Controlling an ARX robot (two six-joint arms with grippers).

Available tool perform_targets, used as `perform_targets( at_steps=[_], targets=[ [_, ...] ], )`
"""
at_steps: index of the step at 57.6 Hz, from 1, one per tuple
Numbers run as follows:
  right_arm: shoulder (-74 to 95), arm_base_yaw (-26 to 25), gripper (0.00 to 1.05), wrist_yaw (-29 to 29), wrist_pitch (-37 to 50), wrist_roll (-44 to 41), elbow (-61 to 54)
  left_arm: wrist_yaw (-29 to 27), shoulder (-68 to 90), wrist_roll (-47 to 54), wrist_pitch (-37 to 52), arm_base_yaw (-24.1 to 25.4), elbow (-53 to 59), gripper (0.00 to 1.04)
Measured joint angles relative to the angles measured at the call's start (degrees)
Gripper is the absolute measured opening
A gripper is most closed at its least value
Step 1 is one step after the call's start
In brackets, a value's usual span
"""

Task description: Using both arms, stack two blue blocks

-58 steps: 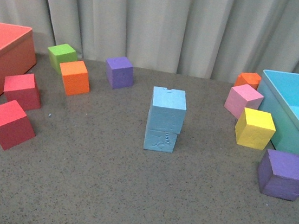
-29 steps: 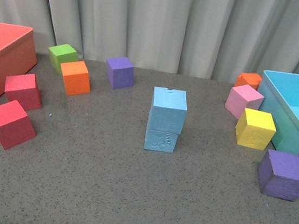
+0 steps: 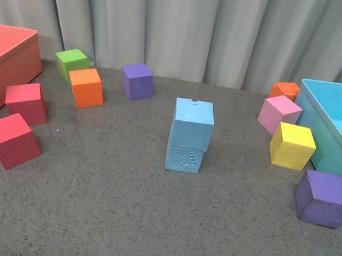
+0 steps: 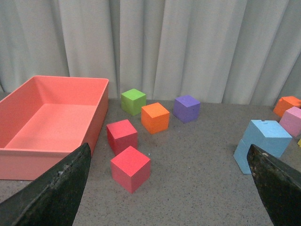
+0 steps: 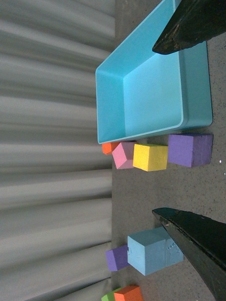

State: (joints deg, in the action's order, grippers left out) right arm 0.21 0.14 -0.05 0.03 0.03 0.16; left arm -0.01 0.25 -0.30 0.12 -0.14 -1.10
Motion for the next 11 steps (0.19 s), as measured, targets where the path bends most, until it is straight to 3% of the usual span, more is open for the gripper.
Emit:
perform_targets(
  at_steps=[11],
  targets=[
    [0.0,0.0,0.95,0.0,0.0,0.0,0.0,0.0,0.0,0.0,0.0,0.0,0.0,0.98]
  ],
)
